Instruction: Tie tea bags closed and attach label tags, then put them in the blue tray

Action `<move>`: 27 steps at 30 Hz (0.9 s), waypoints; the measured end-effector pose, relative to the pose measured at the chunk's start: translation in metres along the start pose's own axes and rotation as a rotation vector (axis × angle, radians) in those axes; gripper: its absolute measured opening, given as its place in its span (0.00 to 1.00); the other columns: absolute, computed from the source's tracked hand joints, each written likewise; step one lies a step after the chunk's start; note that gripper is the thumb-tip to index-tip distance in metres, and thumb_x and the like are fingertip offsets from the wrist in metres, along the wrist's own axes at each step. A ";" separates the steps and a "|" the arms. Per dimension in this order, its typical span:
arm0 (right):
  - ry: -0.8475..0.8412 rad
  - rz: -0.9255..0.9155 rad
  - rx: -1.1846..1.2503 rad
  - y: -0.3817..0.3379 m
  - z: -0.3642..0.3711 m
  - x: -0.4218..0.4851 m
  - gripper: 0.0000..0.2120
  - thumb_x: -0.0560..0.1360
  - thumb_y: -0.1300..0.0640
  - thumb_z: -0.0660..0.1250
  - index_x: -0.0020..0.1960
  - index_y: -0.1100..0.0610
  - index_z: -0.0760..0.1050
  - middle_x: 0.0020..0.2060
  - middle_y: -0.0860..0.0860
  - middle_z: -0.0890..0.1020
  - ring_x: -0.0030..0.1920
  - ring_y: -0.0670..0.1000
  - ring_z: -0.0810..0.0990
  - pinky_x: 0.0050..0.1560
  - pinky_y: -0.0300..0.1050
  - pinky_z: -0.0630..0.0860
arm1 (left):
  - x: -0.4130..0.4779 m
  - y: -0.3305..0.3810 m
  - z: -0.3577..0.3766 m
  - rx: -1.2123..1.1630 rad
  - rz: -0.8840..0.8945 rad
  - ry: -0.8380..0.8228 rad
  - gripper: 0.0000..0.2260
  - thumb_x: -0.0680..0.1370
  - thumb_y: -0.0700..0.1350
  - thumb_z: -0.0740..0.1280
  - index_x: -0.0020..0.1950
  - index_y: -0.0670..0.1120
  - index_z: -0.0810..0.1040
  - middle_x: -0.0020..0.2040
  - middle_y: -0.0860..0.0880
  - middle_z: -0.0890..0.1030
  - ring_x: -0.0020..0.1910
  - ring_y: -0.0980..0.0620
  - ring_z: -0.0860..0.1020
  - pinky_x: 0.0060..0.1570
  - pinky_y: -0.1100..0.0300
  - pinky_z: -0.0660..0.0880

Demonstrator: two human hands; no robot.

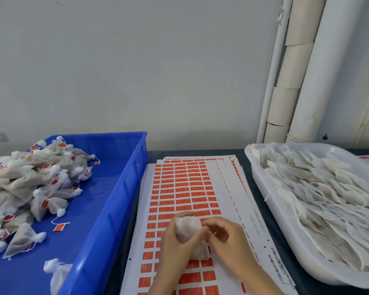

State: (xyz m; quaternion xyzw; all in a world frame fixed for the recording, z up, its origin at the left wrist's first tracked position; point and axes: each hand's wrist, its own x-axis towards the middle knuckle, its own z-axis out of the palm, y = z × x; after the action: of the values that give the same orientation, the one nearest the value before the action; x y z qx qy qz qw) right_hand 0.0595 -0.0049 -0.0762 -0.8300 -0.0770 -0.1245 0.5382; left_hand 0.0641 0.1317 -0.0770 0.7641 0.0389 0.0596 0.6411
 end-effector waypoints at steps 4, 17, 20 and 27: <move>0.015 -0.101 -0.086 -0.002 0.000 -0.002 0.15 0.73 0.59 0.71 0.46 0.38 0.76 0.42 0.34 0.80 0.49 0.37 0.78 0.46 0.28 0.76 | -0.001 -0.002 0.002 0.054 -0.011 0.049 0.11 0.69 0.53 0.76 0.44 0.58 0.74 0.41 0.63 0.77 0.41 0.60 0.78 0.28 0.76 0.70; 0.076 -0.113 -0.189 0.001 -0.002 -0.005 0.09 0.74 0.56 0.71 0.49 0.42 0.77 0.45 0.32 0.75 0.44 0.38 0.79 0.48 0.24 0.73 | -0.007 -0.002 0.000 -0.036 0.085 -0.108 0.03 0.75 0.48 0.71 0.44 0.50 0.79 0.38 0.58 0.80 0.42 0.62 0.78 0.34 0.74 0.72; 0.058 -0.113 -0.193 0.002 -0.001 -0.007 0.07 0.74 0.56 0.71 0.51 0.46 0.79 0.46 0.35 0.77 0.45 0.40 0.80 0.48 0.25 0.74 | -0.009 0.001 -0.001 -0.063 0.161 -0.128 0.12 0.68 0.57 0.72 0.42 0.50 0.80 0.37 0.54 0.81 0.42 0.54 0.80 0.36 0.69 0.75; 0.146 -0.208 -0.181 -0.002 -0.003 -0.009 0.09 0.72 0.60 0.72 0.49 0.48 0.80 0.44 0.37 0.78 0.43 0.40 0.80 0.46 0.26 0.75 | -0.007 0.001 -0.001 0.050 0.172 -0.066 0.03 0.74 0.48 0.72 0.43 0.57 0.82 0.40 0.62 0.82 0.42 0.62 0.80 0.37 0.72 0.76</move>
State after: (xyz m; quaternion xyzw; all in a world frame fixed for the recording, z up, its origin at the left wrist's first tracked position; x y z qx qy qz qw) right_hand 0.0500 -0.0067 -0.0756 -0.8515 -0.1118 -0.2461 0.4493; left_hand 0.0569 0.1316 -0.0765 0.7819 -0.0465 0.0880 0.6154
